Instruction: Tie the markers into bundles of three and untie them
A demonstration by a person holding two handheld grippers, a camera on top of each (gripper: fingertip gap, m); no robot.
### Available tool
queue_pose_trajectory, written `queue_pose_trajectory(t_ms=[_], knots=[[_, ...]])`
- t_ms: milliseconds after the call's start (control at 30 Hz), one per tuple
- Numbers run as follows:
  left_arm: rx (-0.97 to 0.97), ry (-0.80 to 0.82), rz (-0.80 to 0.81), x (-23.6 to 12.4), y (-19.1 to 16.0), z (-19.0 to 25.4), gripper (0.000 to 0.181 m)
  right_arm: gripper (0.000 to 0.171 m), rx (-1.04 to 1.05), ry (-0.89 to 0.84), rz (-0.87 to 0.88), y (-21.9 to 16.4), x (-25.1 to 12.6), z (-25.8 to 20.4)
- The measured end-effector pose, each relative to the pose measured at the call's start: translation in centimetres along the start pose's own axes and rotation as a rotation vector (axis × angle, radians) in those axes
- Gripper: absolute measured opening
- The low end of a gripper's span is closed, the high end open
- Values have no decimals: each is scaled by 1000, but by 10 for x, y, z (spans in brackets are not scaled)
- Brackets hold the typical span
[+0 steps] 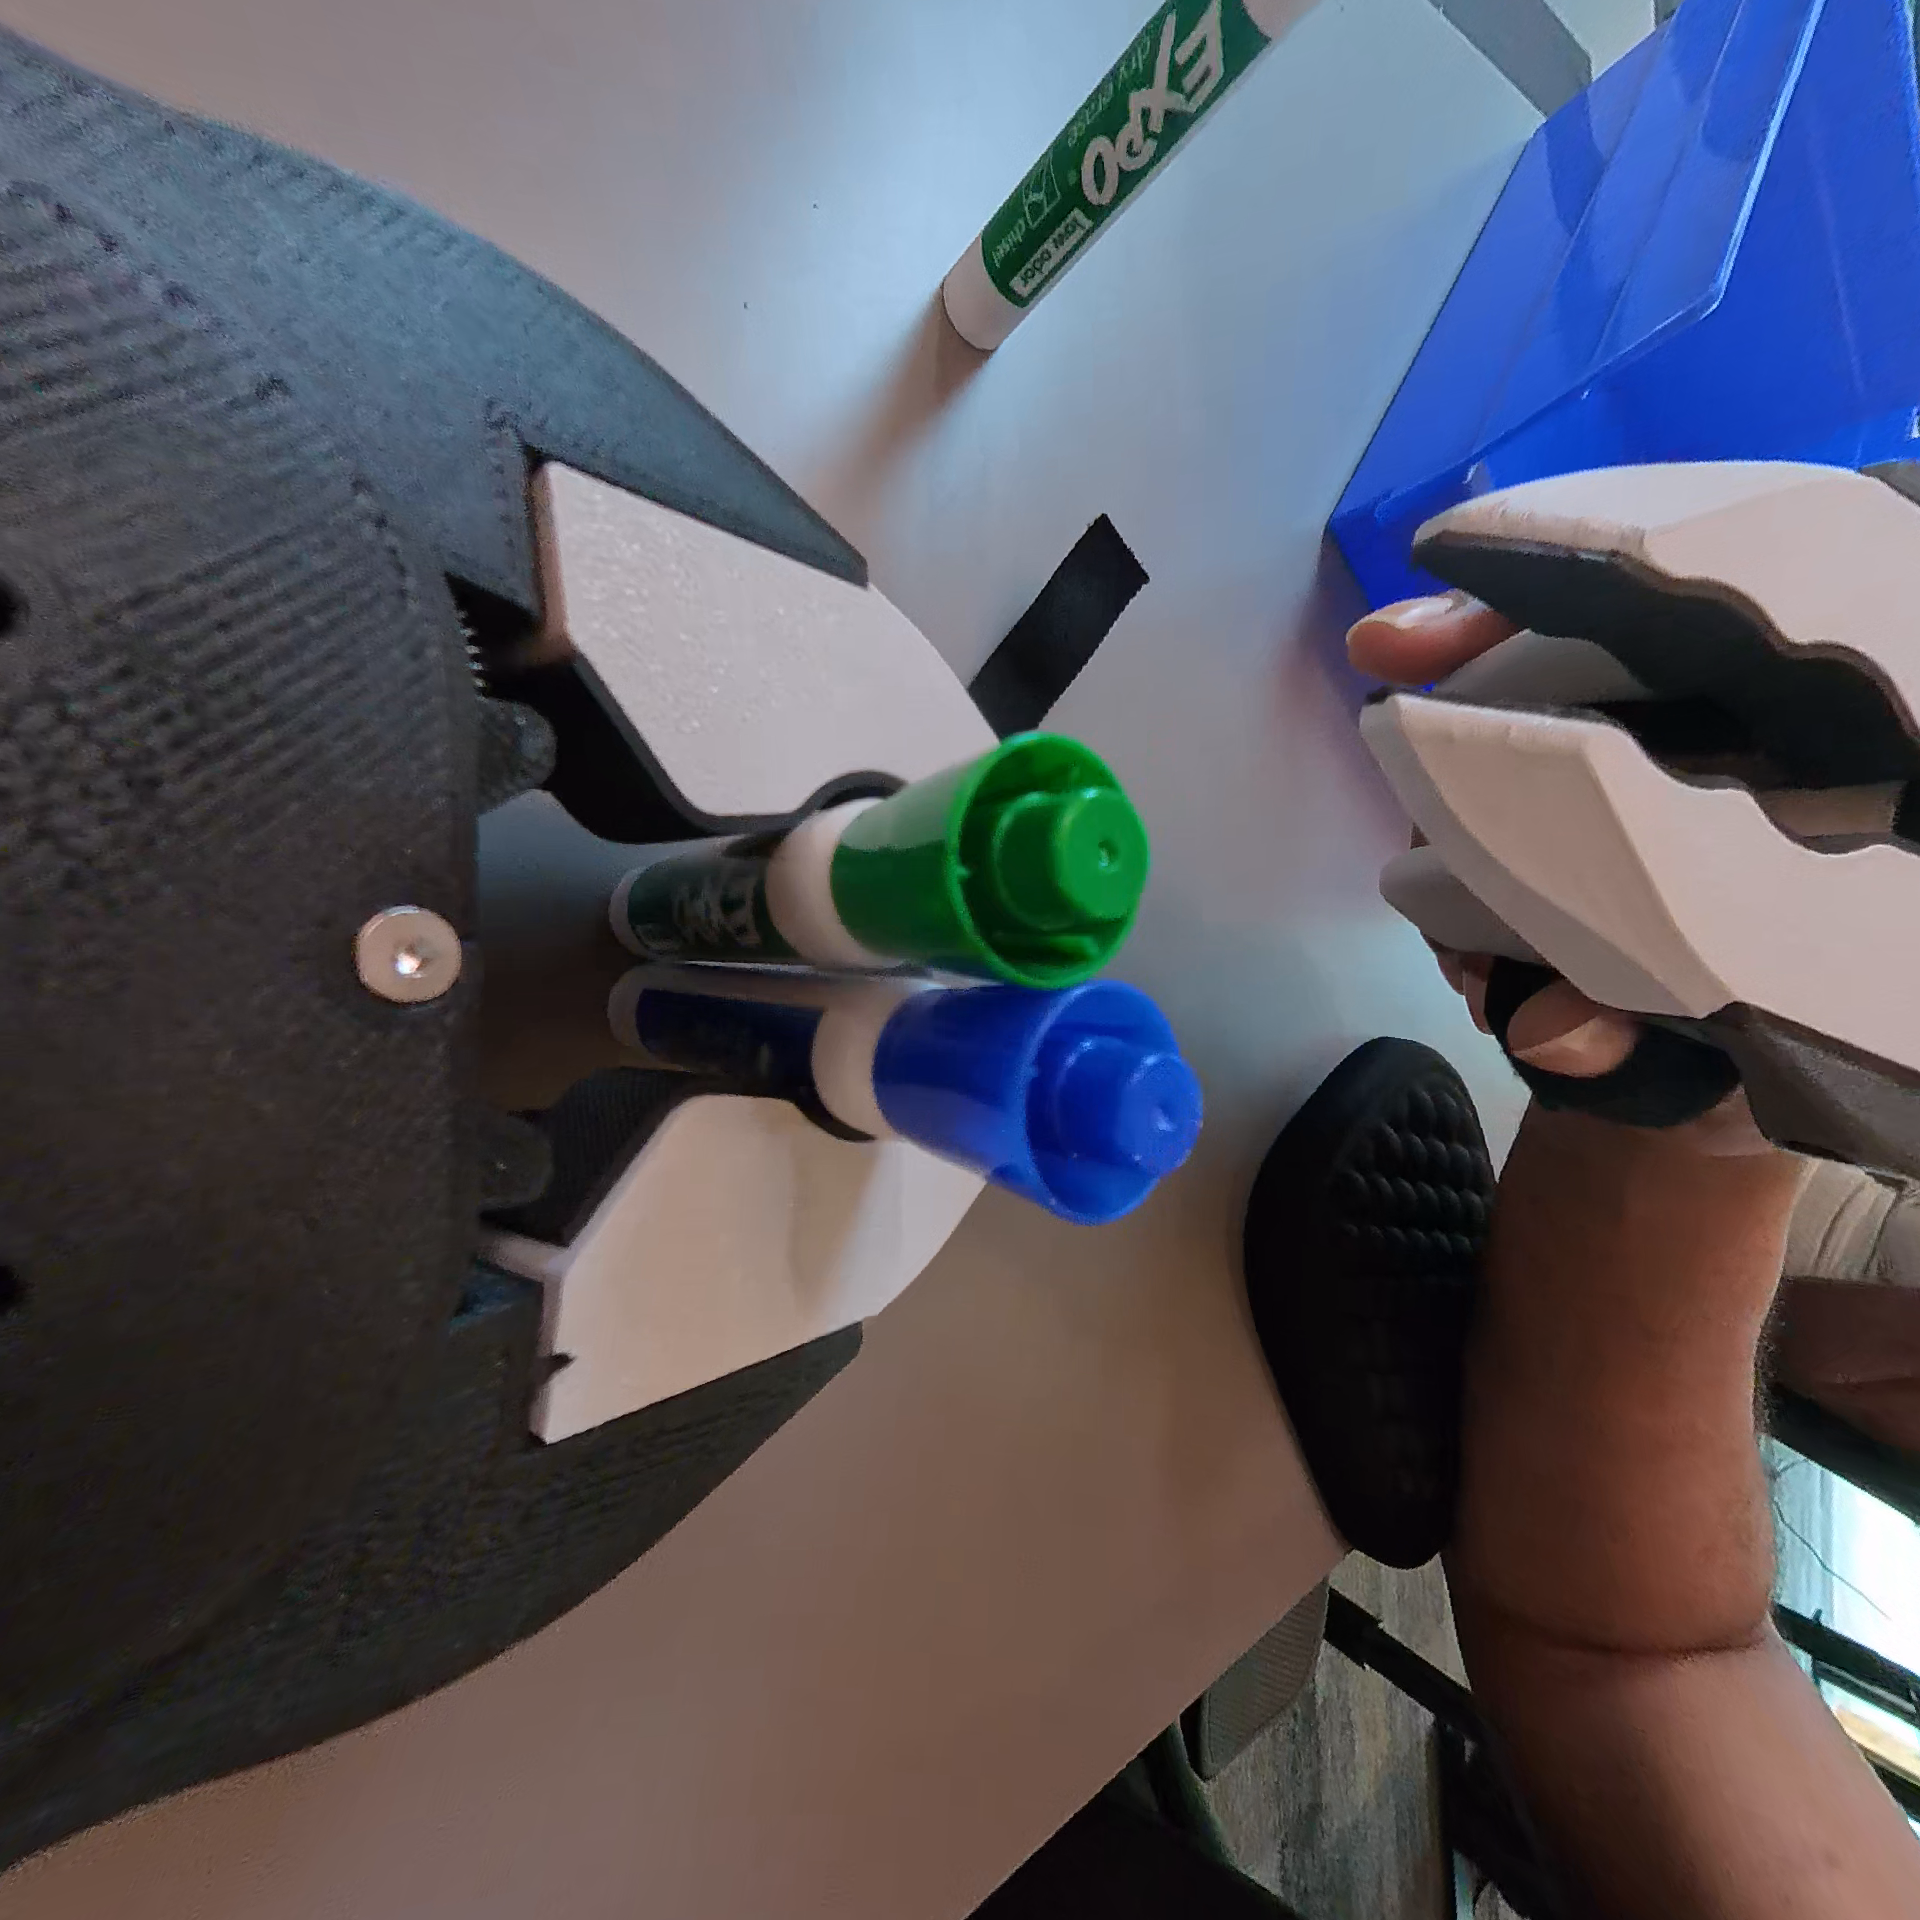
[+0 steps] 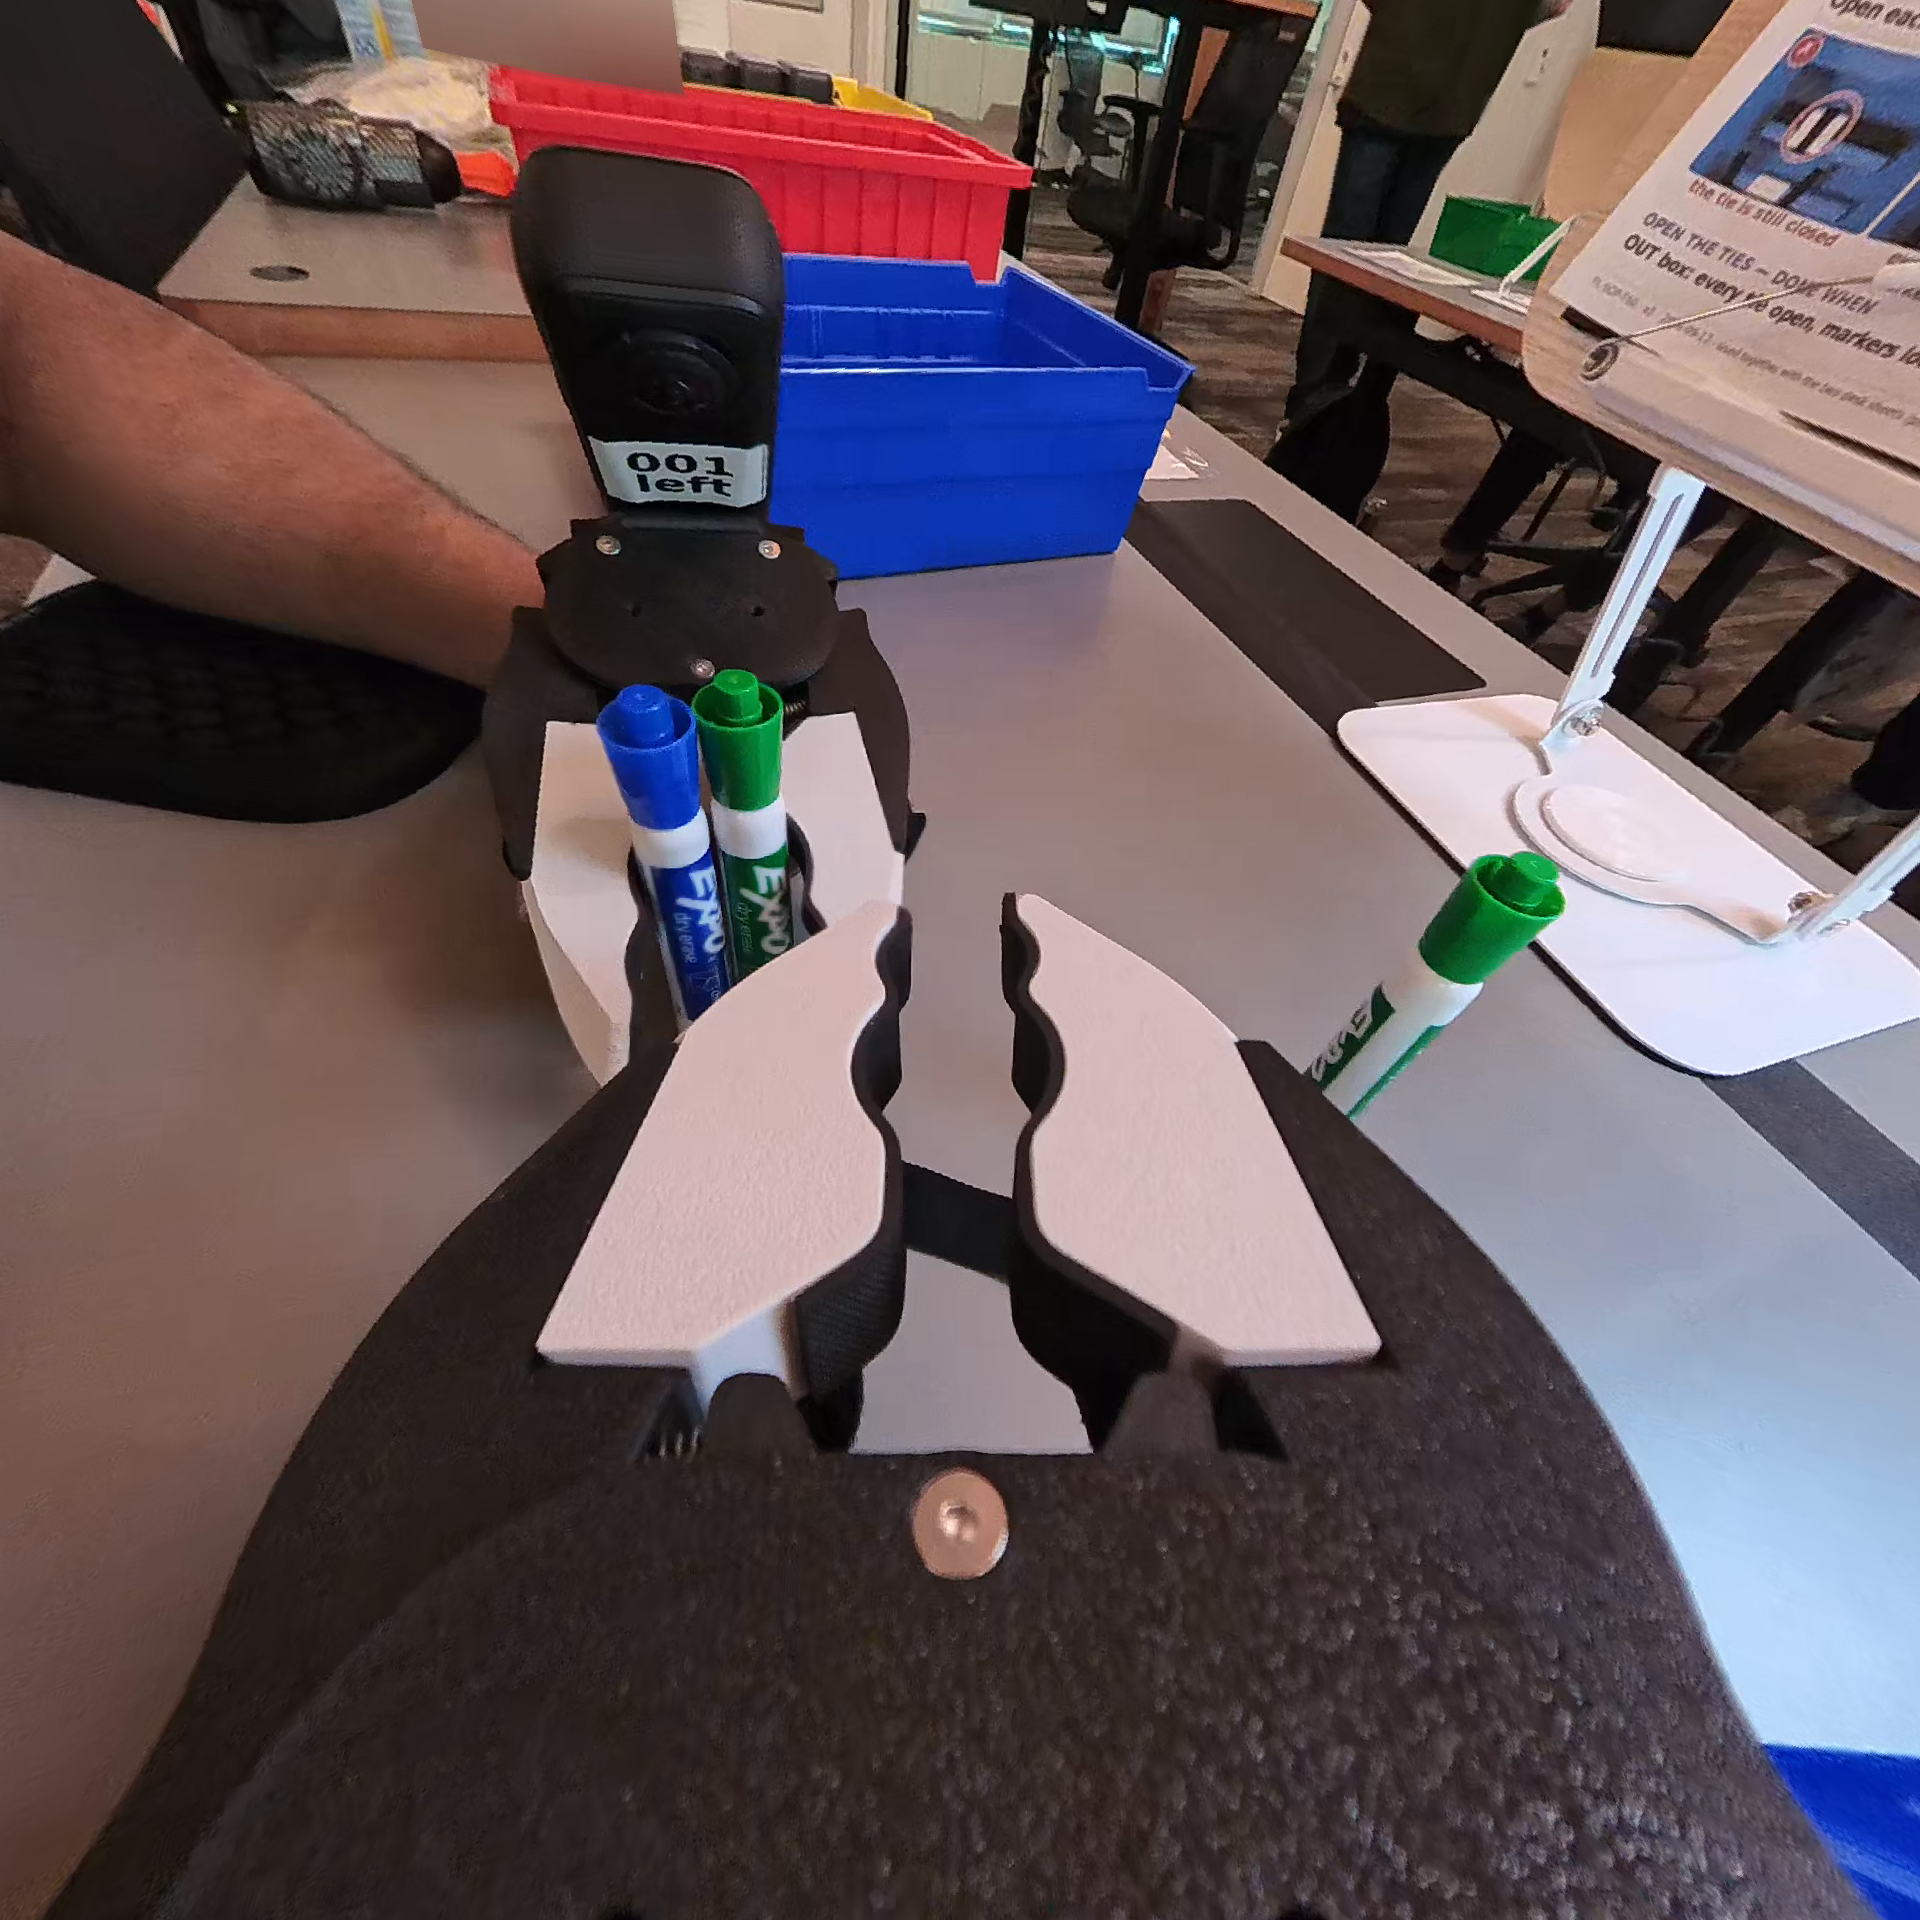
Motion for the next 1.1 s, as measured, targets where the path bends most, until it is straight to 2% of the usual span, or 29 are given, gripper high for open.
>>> queue_pose_trajectory(t_ms=[100,200,367,533,667,900,1100], knots=[[11,7,9,-1,0,1,42,16,5,-2,-5,-1,0,2],[1,16,9,-1,0,0,41,16,7,7,-14,-3,1,1],[-9,21,9,-1,0,-1,41,17,-21,144,-36,-4,8,-14],[-7,21,10,-1,0,0,41,19,-28,208,-35,-3,24,-30],[-15,23,10,-2,0,0,41,13,-59,199,-41,-1,35,-41],[-31,31,2,-4,-2,0,42,13,-36,174,-46,0,41,-43],[-30,47,-13,-2,-2,0,52,13,-41,172,-48,1,41,-44]])
Point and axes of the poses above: each gripper's, where its closed fingertips meet, x out along the fingers, y out of its top, z = x × y across the jaws, the point moved 9 cm from there along -x, back along the fingers, and after that the axes turned 2 degrees about y, right-handed, at the moved point
